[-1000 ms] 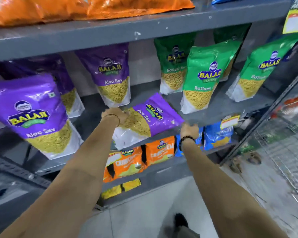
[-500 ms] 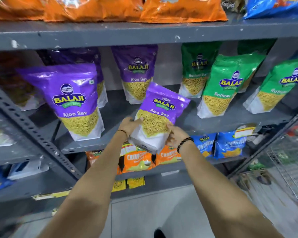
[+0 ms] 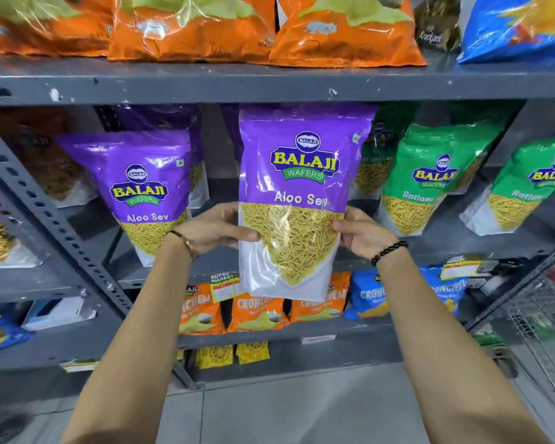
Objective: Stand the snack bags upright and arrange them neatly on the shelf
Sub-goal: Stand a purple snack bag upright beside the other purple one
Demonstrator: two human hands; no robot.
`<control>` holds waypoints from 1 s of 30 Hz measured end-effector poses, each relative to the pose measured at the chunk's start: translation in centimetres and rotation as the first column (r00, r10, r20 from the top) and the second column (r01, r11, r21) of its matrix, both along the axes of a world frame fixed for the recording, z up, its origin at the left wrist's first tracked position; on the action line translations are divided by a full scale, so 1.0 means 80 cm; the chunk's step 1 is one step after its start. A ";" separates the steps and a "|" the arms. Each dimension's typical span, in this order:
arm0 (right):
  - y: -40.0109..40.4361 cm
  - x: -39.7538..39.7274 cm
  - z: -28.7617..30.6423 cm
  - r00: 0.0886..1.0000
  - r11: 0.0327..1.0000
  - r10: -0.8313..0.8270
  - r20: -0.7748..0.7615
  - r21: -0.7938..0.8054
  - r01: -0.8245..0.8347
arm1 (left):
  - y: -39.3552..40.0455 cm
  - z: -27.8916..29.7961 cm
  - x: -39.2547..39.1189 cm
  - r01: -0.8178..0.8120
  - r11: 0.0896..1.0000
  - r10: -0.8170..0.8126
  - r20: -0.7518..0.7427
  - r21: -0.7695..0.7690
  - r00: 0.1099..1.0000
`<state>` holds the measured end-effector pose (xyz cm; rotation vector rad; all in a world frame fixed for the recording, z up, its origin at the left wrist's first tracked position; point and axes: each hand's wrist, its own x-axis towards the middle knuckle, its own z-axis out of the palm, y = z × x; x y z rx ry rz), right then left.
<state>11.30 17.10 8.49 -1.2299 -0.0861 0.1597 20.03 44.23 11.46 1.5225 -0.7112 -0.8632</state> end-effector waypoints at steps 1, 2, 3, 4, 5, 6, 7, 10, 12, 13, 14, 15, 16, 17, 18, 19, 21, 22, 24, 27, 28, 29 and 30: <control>0.001 0.002 -0.001 1.000 1.000 0.003 -0.004 0.000 -0.003 | -0.001 -0.003 0.003 0.004 1.000 -0.004 -0.008 -0.002 1.000; 0.002 0.004 -0.003 1.000 1.000 -0.010 -0.010 0.000 0.010 | -0.002 -0.007 0.007 -0.003 1.000 0.003 -0.016 -0.005 1.000; 0.002 0.009 -0.006 0.999 0.999 -0.042 -0.019 0.002 0.042 | -0.004 -0.013 0.014 -0.028 1.000 0.028 -0.020 -0.007 0.999; 0.004 0.015 -0.009 0.995 0.996 -0.093 -0.028 -0.003 0.093 | -0.007 -0.020 0.022 -0.075 0.997 0.075 -0.014 -0.006 0.997; 0.005 0.023 -0.012 0.988 0.988 -0.153 -0.038 -0.007 0.153 | -0.011 -0.027 0.031 -0.135 0.991 0.135 -0.003 -0.007 0.991; 0.006 0.031 -0.015 0.978 0.978 -0.207 -0.041 -0.012 0.206 | -0.016 -0.033 0.039 -0.207 0.978 0.207 0.016 -0.006 0.978; 0.008 0.041 -0.017 0.966 0.967 -0.254 -0.036 -0.025 0.253 | -0.021 -0.040 0.048 -0.276 0.961 0.275 0.045 -0.005 0.960; 0.015 0.071 -0.026 0.927 0.926 -0.374 -0.016 -0.061 0.373 | -0.035 -0.064 0.077 -0.424 0.906 0.418 0.190 -0.015 0.888; 0.018 0.089 -0.036 0.916 0.913 -0.401 -0.029 -0.098 0.397 | -0.040 -0.084 0.095 -0.490 0.872 0.473 0.292 -0.018 0.831; 0.019 0.094 -0.043 0.911 0.907 -0.411 -0.039 -0.120 0.404 | -0.041 -0.095 0.101 -0.522 0.853 0.497 0.321 -0.008 0.806; 0.020 0.100 -0.051 0.907 0.903 -0.418 -0.058 -0.134 0.408 | -0.041 -0.105 0.103 -0.556 0.831 0.522 0.334 0.009 0.785; 0.020 0.102 -0.059 0.901 0.900 -0.426 -0.084 -0.135 0.413 | -0.042 -0.112 0.102 -0.589 0.808 0.549 0.335 0.023 0.765; 0.021 0.103 -0.066 0.895 0.899 -0.432 -0.114 -0.132 0.417 | -0.042 -0.119 0.099 -0.613 0.789 0.572 0.323 0.034 0.754; 0.020 0.103 -0.073 0.892 0.903 -0.428 -0.146 -0.122 0.413 | -0.042 -0.123 0.092 -0.624 0.780 0.585 0.304 0.043 0.752; 0.019 0.101 -0.082 0.896 0.911 -0.409 -0.172 -0.127 0.392 | -0.042 -0.129 0.086 -0.616 0.786 0.577 0.289 0.059 0.764; 0.019 0.097 -0.089 0.904 0.923 -0.380 -0.193 -0.146 0.357 | -0.040 -0.136 0.081 -0.592 0.801 0.548 0.292 0.088 0.784; 0.020 0.088 -0.104 0.925 0.932 -0.318 -0.209 -0.249 0.265 | -0.037 -0.152 0.070 -0.565 0.804 0.486 0.341 0.186 0.804; 0.022 0.085 -0.110 0.930 0.921 -0.305 -0.207 -0.311 0.233 | -0.038 -0.160 0.064 -0.570 0.789 0.476 0.358 0.228 0.803; 0.029 0.085 -0.120 0.936 0.892 -0.301 -0.183 -0.401 0.209 | -0.043 -0.169 0.056 -0.611 0.749 0.518 0.347 0.258 0.782; 0.039 0.091 -0.130 0.935 0.821 -0.337 -0.106 -0.520 0.237 | -0.055 -0.168 0.049 -0.690 0.675 0.584 0.382 0.261 0.716; 0.041 0.093 -0.132 0.932 0.798 -0.352 -0.089 -0.549 0.249 | -0.058 -0.167 0.049 -0.700 0.664 0.590 0.392 0.264 0.706; 0.042 0.094 -0.134 0.929 0.781 -0.363 -0.078 -0.569 0.258 | -0.059 -0.167 0.049 -0.705 0.658 0.591 0.398 0.265 0.702; 0.043 0.096 -0.135 0.927 0.766 -0.369 -0.072 -0.587 0.260 | -0.061 -0.168 0.050 -0.707 0.652 0.590 0.403 0.272 0.699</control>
